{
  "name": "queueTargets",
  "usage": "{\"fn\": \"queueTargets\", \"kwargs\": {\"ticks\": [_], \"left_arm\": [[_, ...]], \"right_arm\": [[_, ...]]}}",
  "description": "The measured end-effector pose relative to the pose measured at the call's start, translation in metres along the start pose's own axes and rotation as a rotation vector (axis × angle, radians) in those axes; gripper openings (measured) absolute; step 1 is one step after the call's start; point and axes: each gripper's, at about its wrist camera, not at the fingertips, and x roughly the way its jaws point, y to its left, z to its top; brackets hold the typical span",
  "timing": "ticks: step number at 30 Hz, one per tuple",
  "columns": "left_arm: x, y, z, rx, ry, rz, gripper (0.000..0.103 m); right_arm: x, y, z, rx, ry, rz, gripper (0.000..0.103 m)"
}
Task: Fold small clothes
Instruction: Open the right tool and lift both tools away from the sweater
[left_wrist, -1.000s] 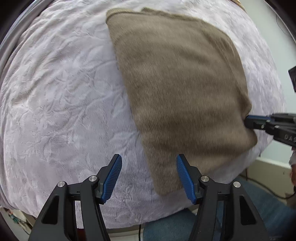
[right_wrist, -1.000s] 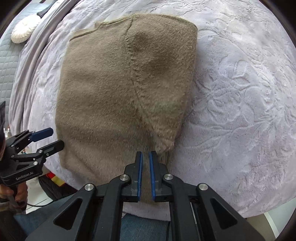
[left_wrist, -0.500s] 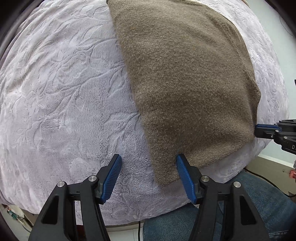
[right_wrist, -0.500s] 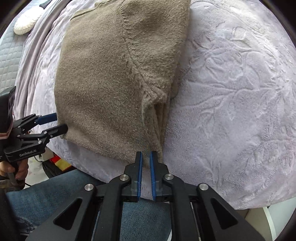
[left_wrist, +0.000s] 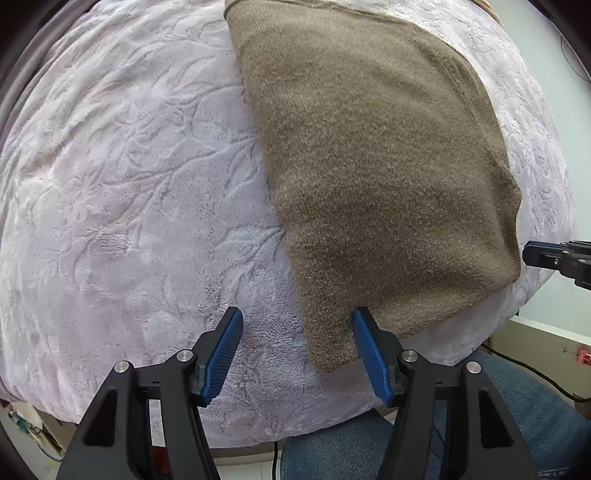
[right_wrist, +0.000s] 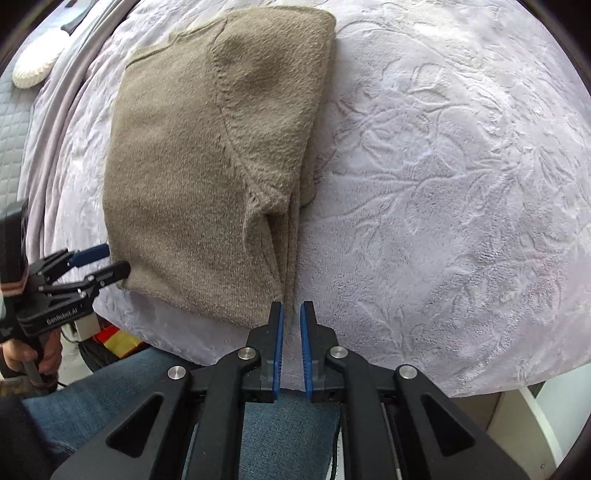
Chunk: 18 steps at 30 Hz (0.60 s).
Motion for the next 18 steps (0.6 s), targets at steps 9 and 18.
{"fn": "queueTargets", "kwargs": {"ticks": [9,18], "left_arm": [[-0.065,0.013,0.023,-0.117,-0.152,0.056,0.063],[-0.099,-0.003,0.042,-0.158,-0.236,0.090,0.103]], "right_arm": [[-0.028,0.011,0.021,0.049,-0.101,-0.012,0.065],[-0.056,0.046,0.047,0.053,-0.206,-0.125,0.103]]}}
